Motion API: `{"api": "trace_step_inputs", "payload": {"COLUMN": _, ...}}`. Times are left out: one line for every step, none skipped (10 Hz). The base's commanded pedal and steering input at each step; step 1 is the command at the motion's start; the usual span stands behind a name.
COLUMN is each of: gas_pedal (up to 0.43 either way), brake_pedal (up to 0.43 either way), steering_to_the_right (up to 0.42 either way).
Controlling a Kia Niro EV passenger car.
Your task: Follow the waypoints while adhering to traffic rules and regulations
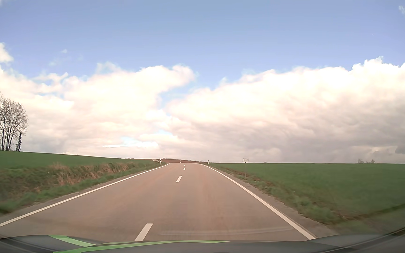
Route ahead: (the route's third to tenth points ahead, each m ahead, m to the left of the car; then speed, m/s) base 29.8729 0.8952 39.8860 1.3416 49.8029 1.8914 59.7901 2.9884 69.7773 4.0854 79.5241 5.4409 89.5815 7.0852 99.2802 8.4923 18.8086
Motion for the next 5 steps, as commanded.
{"api": "trace_step_inputs", "payload": {"gas_pedal": 0.319, "brake_pedal": 0.000, "steering_to_the_right": -0.004}}
{"api": "trace_step_inputs", "payload": {"gas_pedal": 0.319, "brake_pedal": 0.000, "steering_to_the_right": -0.005}}
{"api": "trace_step_inputs", "payload": {"gas_pedal": 0.319, "brake_pedal": 0.000, "steering_to_the_right": -0.006}}
{"api": "trace_step_inputs", "payload": {"gas_pedal": 0.319, "brake_pedal": 0.000, "steering_to_the_right": -0.008}}
{"api": "trace_step_inputs", "payload": {"gas_pedal": 0.319, "brake_pedal": 0.000, "steering_to_the_right": -0.008}}
